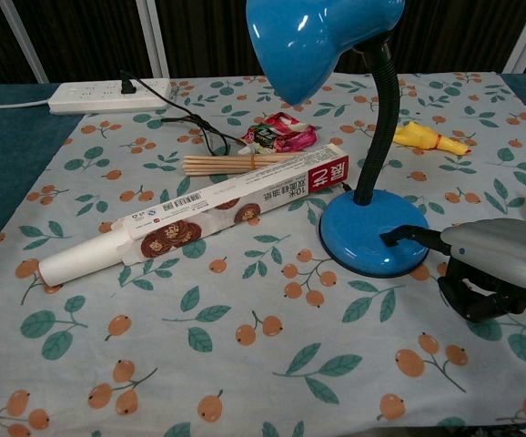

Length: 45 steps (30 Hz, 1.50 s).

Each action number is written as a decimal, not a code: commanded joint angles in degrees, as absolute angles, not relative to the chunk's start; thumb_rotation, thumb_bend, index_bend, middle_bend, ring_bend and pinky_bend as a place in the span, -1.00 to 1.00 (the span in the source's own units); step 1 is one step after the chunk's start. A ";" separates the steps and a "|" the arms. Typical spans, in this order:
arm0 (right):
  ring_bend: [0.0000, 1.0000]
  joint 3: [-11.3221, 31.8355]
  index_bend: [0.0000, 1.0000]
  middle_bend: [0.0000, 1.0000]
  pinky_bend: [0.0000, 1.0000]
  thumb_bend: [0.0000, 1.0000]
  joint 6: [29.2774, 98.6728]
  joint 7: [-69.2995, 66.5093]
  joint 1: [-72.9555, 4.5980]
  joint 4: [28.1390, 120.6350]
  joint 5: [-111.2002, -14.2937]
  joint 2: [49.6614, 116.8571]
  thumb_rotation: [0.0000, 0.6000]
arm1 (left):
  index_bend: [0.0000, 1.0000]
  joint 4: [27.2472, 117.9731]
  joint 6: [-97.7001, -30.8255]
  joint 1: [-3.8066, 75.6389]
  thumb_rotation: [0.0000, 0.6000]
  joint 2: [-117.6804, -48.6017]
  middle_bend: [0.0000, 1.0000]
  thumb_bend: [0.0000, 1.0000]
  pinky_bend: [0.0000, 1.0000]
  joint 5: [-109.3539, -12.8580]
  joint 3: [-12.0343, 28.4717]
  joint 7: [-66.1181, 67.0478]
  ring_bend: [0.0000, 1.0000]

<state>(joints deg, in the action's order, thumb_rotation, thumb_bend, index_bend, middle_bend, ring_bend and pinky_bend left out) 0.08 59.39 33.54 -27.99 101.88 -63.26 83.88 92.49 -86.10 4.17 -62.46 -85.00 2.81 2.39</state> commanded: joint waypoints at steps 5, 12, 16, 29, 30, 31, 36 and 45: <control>0.83 -0.16 -0.88 0.71 0.78 0.42 59.51 33.75 -28.20 101.92 -62.91 83.93 1.00 | -0.95 92.50 -86.14 4.11 1.00 -62.43 -1.00 -0.43 -1.00 -85.01 2.77 2.40 -0.97; 0.83 -0.29 -0.88 0.71 0.78 0.42 59.73 33.75 -28.38 102.09 -62.64 83.86 1.00 | -0.95 92.46 -86.18 4.13 1.00 -62.46 -1.00 -0.43 -1.00 -85.07 2.78 2.40 -0.97; 0.83 -0.34 -0.89 0.71 0.78 0.42 59.85 33.81 -28.53 102.22 -62.57 83.78 1.00 | -0.95 92.47 -86.18 4.14 1.00 -62.45 -1.00 -0.43 -1.00 -84.98 2.83 2.39 -0.97; 0.83 -0.53 -0.88 0.71 0.78 0.42 59.92 33.75 -28.94 102.05 -62.38 84.08 1.00 | -0.95 92.47 -86.10 4.15 1.00 -62.46 -1.00 -0.43 -1.00 -84.95 2.80 2.42 -0.97; 0.83 -0.55 -0.88 0.71 0.78 0.42 59.90 33.73 -28.98 102.05 -62.35 84.08 1.00 | -0.95 92.47 -86.10 4.16 1.00 -62.46 -1.00 -0.43 -1.00 -84.98 2.80 2.45 -0.97; 0.83 -0.58 -0.88 0.71 0.78 0.42 59.91 33.74 -29.00 102.03 -62.34 84.08 1.00 | -0.95 92.45 -86.10 4.16 1.00 -62.47 -1.00 -0.43 -1.00 -84.98 2.80 2.45 -0.97; 0.83 -0.71 -0.88 0.71 0.78 0.42 60.00 33.64 -29.04 102.02 -62.29 84.05 1.00 | -0.95 92.47 -86.09 4.16 1.00 -62.47 -1.00 -0.43 -1.00 -84.95 2.81 2.44 -0.97; 0.83 -1.06 -0.84 0.71 0.78 0.42 60.10 33.53 -29.09 102.15 -62.35 83.95 1.00 | -0.95 92.50 -86.05 4.17 1.00 -62.49 -1.00 -0.43 -1.00 -84.91 2.80 2.53 -0.97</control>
